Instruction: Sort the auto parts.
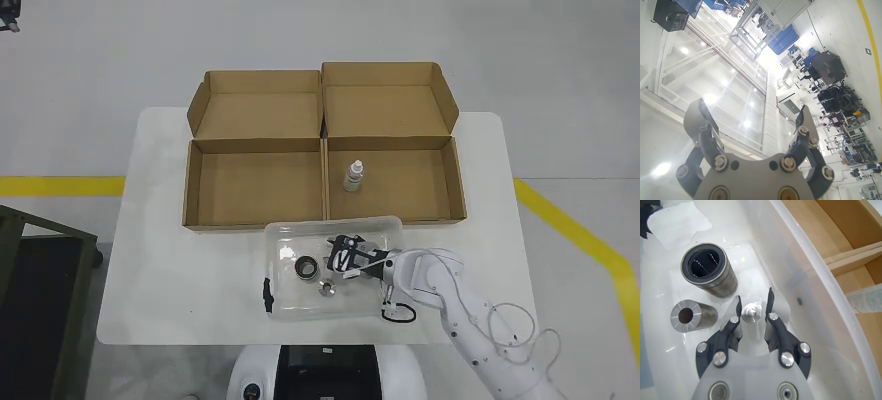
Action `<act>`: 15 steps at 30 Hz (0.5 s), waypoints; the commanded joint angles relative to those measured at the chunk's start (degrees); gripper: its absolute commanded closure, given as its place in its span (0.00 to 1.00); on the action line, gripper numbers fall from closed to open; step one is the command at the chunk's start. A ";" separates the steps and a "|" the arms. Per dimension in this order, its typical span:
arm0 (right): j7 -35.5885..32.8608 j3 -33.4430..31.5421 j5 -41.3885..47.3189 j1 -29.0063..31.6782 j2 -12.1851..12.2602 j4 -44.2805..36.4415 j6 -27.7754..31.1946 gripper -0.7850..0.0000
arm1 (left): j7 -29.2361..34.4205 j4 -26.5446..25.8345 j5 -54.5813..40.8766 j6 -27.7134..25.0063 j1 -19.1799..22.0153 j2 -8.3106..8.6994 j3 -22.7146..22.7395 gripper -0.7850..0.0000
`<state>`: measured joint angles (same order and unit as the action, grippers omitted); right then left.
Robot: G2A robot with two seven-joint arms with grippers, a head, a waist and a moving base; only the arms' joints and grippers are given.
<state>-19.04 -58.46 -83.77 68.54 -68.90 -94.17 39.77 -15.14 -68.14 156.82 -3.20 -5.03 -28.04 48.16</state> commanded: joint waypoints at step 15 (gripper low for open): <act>-1.50 -3.98 1.66 4.95 1.36 -11.95 0.04 1.00 | 0.00 0.00 0.00 0.00 0.00 0.00 0.00 0.00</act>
<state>-20.35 -62.16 -82.39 73.22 -67.63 -105.60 39.73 -15.14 -68.14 156.82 -3.20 -5.03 -28.04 48.16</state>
